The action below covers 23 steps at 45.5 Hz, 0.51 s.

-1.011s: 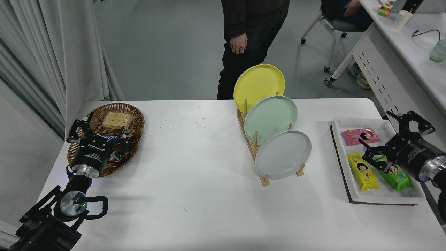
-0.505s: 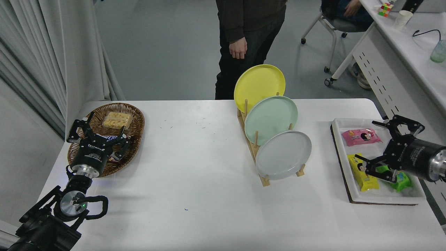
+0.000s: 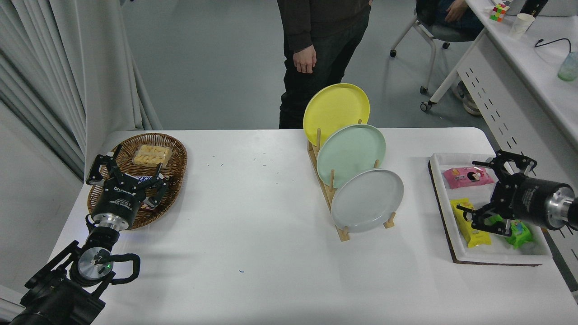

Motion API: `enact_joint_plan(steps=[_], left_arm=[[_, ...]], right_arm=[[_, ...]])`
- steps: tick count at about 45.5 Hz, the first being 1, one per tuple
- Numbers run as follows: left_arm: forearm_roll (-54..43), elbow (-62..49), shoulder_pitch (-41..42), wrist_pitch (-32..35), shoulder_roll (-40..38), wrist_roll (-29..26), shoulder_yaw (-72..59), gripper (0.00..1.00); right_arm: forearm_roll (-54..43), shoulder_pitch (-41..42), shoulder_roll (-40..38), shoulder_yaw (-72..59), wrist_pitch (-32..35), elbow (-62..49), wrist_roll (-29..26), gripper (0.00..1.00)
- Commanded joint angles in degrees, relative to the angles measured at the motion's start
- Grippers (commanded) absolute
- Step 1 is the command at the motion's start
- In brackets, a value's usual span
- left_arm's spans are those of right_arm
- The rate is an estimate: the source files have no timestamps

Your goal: Place the plate on the table

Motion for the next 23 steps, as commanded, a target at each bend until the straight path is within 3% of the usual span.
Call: enact_joint_plan(steps=[1, 23], left_arm=[[0.0, 0.0, 0.0, 0.0, 0.0, 0.0, 0.0, 0.98], [0.0, 0.0, 0.0, 0.0, 0.0, -0.09, 0.0, 0.98]], right_arm=[[-4.1, 2.49, 5.03, -1.56, -8.73, -0.31, -0.55, 1.0], [-2.78, 6.36, 11.71, -1.56, -13.3, -0.14, -0.64, 1.0]])
